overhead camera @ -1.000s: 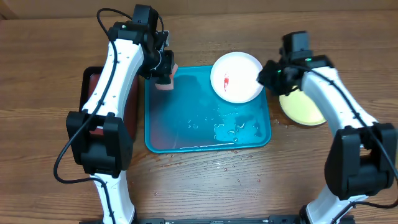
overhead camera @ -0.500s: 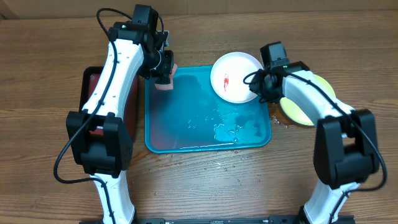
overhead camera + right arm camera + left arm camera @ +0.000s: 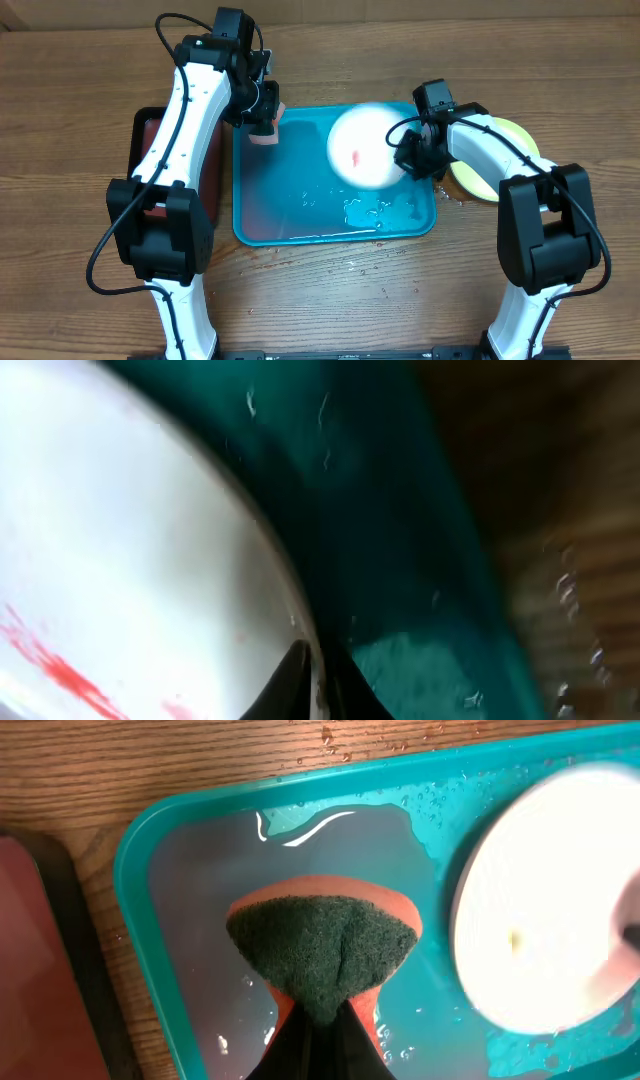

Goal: Clean dirty plates on tray and stack at the side
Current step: 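Move the right gripper to grip the white plate rim, then drag the white plate to the tray center with the right gripper, then bring the sponge with the left gripper onto the white plate and scrub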

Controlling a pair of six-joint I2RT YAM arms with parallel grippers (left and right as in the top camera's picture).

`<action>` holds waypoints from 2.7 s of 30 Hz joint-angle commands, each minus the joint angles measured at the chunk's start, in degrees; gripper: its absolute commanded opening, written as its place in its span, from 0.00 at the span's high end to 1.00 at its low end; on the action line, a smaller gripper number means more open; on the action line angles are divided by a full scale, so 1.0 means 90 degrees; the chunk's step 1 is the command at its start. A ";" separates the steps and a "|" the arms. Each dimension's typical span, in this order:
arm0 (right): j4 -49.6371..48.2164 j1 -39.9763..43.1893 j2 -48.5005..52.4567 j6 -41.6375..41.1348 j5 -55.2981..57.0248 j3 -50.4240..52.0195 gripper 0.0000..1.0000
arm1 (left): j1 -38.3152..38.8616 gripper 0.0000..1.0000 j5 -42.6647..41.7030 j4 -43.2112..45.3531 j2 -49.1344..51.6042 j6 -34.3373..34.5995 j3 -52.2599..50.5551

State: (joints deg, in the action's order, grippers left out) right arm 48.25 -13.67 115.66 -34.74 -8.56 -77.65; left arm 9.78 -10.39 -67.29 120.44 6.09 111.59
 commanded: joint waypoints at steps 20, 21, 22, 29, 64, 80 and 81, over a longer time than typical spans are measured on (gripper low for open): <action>0.1001 -0.0831 0.0010 0.2771 0.0005 -0.0855 0.42 | 0.0061 0.96 0.0058 0.0027 0.0022 0.0087 0.0112; 0.0840 -0.0831 0.0010 0.2951 0.0236 -0.0852 0.41 | 0.0061 0.96 0.0058 0.0027 0.0022 0.0087 0.0112; 0.0721 -0.0831 0.0012 0.3048 0.0418 -0.0852 0.41 | 0.0061 0.96 0.0061 0.0027 0.0022 0.0087 0.0112; -0.0279 -0.0831 0.0138 0.3609 0.0874 -0.0838 0.41 | 0.0061 0.96 0.0058 0.0027 0.0022 0.0087 0.0112; 0.0087 -0.1122 0.0546 -0.0670 -0.0238 -0.0675 0.96 | 0.0610 0.96 0.0056 0.0527 0.0022 0.0095 -0.0444; -0.0121 -0.1124 0.0546 -0.0658 -0.0355 -0.0493 0.96 | 0.0806 0.96 0.0495 0.2276 0.0022 0.0206 -0.2169; -0.0129 -0.1124 0.0546 -0.0644 -0.0367 -0.0493 0.96 | 0.0806 0.96 0.0493 0.2399 0.0022 0.0206 -0.2285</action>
State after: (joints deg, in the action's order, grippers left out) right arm 47.44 -23.64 119.92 -39.92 -12.99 -83.61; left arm 16.82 -7.73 -47.40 120.44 7.27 93.76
